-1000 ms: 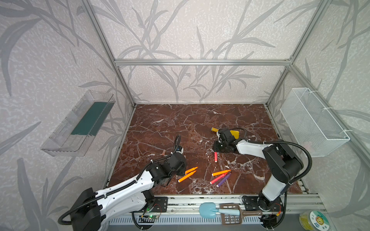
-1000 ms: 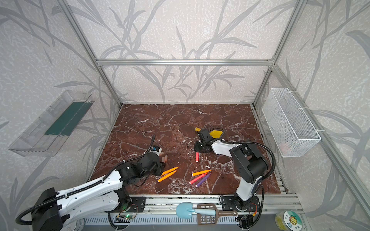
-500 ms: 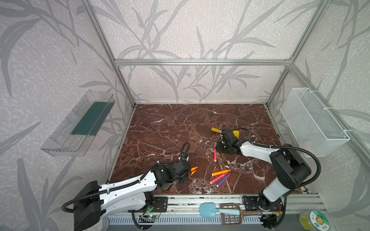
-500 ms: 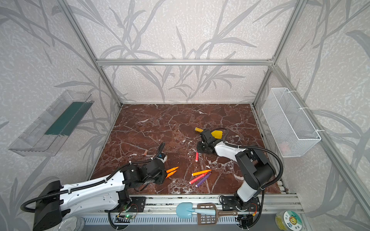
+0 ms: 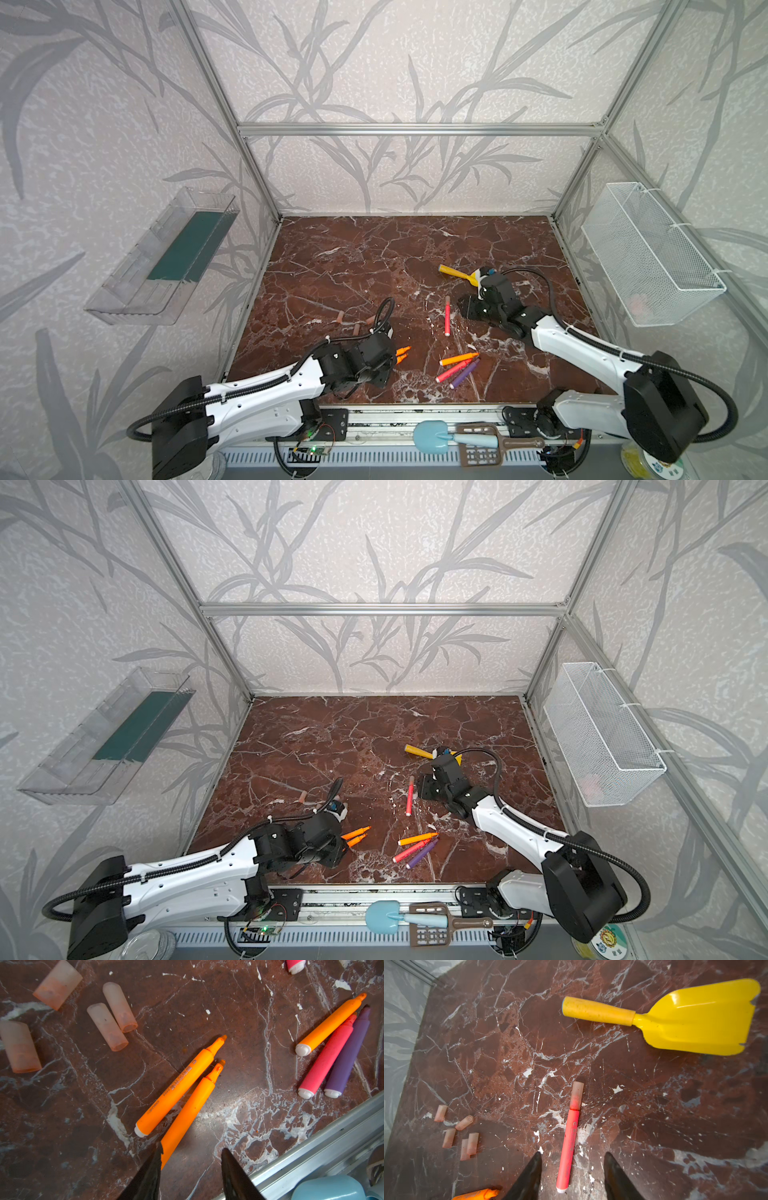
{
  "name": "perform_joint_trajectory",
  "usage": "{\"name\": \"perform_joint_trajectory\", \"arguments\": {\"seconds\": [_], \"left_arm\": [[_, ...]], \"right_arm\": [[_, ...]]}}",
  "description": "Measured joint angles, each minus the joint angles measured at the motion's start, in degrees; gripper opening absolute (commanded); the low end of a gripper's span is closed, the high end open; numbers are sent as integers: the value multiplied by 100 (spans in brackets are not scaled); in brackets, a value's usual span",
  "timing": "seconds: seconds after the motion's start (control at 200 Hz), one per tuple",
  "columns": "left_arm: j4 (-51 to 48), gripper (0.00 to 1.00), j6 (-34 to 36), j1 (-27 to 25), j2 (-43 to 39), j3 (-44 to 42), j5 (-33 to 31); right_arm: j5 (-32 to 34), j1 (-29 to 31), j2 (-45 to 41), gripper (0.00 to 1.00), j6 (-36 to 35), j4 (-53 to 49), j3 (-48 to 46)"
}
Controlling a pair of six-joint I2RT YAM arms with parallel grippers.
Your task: Insert the pens into the pen caps
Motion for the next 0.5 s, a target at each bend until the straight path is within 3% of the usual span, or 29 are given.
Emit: {"name": "perform_joint_trajectory", "arguments": {"seconds": [0.19, 0.5], "left_arm": [[85, 49, 0, -7, 216, 0, 35], [146, 50, -44, -146, 544, 0, 133]], "right_arm": [[11, 0, -549, 52, 2, 87, -234], [7, 0, -715, 53, 2, 109, -260]]}}
